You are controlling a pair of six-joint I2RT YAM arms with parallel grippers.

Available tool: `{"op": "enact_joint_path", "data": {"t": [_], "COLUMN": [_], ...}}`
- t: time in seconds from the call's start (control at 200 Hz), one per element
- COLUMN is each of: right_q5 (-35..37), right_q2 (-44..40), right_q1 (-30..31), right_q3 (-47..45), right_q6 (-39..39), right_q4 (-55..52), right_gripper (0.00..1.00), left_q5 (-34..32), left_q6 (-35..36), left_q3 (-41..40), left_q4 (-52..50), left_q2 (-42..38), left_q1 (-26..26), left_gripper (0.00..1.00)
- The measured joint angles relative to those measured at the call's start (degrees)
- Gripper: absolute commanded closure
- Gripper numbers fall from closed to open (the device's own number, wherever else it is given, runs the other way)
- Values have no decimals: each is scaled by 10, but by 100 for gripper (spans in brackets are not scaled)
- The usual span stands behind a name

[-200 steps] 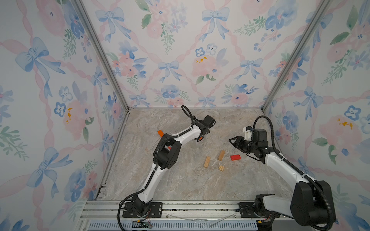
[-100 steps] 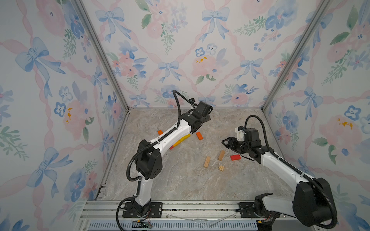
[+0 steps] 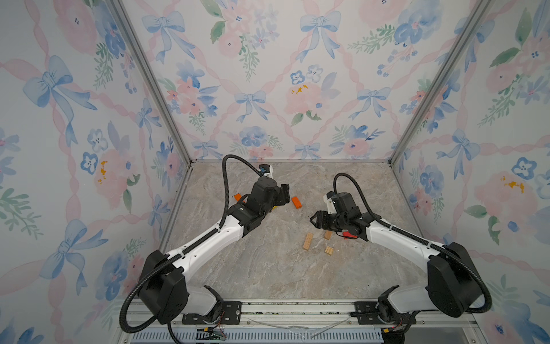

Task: Assemble the letter v with building blocks
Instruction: Pick up the building block from the center of the board.

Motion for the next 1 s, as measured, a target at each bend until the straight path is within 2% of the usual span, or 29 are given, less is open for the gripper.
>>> {"op": "enact_joint_path", "data": {"t": [0.38, 0.57, 0.765, 1.0], "right_q5": [98, 135, 151, 163], "right_q2": [67, 71, 76, 135], "right_q1": [102, 126, 131, 156], "right_q3": [68, 69, 66, 68], "right_q6": [-2, 10, 30, 48], "right_q4": [-85, -107, -113, -133], "right_gripper": [41, 41, 39, 35], "left_q5": [-34, -64, -85, -89], "left_q6": [44, 44, 44, 44], "left_q3": [-166, -233, -264, -265], "left_q4": [27, 26, 22, 9], "left_q2": [-230, -328, -372, -357], "left_q1": [0, 1, 1, 2], "left_gripper": [17, 16, 16, 16]}}
